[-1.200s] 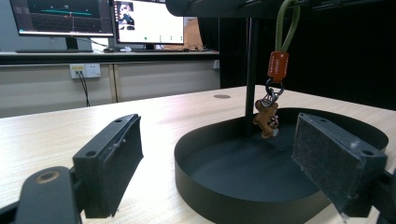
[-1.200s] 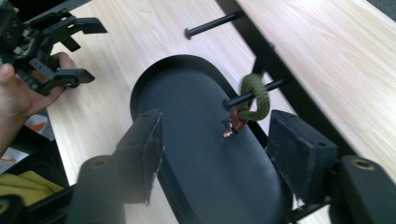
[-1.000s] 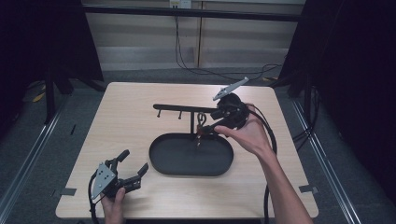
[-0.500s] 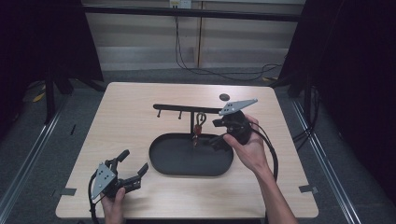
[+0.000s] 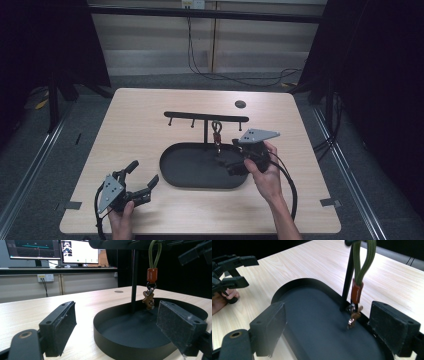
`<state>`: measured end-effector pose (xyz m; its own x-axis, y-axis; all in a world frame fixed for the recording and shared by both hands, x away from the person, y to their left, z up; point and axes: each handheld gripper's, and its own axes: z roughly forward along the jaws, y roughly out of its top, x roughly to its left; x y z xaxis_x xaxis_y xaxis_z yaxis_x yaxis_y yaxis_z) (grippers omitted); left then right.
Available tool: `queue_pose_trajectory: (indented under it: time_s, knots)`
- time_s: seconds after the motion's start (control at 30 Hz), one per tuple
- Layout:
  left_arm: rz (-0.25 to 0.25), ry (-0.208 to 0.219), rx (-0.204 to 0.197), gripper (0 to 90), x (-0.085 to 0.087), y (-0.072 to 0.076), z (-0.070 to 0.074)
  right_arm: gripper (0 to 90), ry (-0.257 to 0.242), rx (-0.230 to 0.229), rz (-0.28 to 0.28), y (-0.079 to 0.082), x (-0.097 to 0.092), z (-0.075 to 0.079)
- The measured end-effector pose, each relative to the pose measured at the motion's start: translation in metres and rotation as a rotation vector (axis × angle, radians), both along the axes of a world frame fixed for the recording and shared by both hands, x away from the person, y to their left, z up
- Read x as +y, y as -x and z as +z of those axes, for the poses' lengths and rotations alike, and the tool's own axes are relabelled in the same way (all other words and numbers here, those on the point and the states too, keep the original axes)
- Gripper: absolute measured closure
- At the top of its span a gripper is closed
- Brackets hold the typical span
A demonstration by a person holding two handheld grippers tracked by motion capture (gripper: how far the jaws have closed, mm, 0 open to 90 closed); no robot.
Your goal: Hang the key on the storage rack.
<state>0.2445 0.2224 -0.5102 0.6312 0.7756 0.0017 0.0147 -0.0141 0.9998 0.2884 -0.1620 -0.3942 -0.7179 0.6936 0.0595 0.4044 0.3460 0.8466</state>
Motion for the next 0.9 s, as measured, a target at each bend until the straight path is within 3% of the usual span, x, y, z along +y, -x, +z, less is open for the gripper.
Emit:
queue_pose_trajectory:
  time_s: [0.13, 0.17, 0.33, 0.4, 0.63, 0.73, 0.8, 0.83, 0.87, 0.9]
  knots:
    - [0.0, 0.002, 0.0, 15.7, 0.0, 0.0, 0.0, 13.9, -0.03, -0.037, -0.008, 0.008, -0.004, -0.017]
    - [0.0, 0.001, 0.0, 15.7, 0.0, 0.0, 0.0, 14.0, -0.047, -0.056, -0.022, 0.011, -0.006, -0.027]
    - [0.0, 0.001, 0.0, 15.7, 0.0, 0.0, 0.0, 14.1, -0.083, -0.103, -0.065, 0.02, -0.011, -0.046]
    - [0.0, 0.001, 0.0, 15.7, 0.0, 0.0, 0.0, 14.0, -0.096, -0.133, -0.125, 0.027, -0.015, -0.062]
    - [0.0, 0.0, 0.0, 15.7, 0.0, 0.0, 0.0, 13.8, -0.132, -0.193, -0.194, 0.038, -0.026, -0.093]
    - [0.0, 0.0, 0.0, 15.7, 0.0, 0.0, 0.0, 14.4, -0.198, -0.238, -0.248, 0.045, -0.033, -0.111]
    - [-0.001, 0.001, 0.0, 15.7, 0.0, 0.0, 0.0, 14.1, -0.219, -0.265, -0.256, 0.047, -0.034, -0.112]
    - [0.0, 0.001, 0.0, 15.7, 0.0, 0.0, 0.0, 13.9, -0.239, -0.302, -0.267, 0.05, -0.035, -0.113]
    - [0.0, 0.001, 0.0, 15.7, 0.0, 0.0, 0.0, 13.9, -0.239, -0.302, -0.267, 0.05, -0.035, -0.113]
    - [-0.001, 0.001, 0.001, 15.7, 0.0, 0.0, 0.0, 13.6, -0.25, -0.348, -0.276, 0.055, -0.035, -0.114]
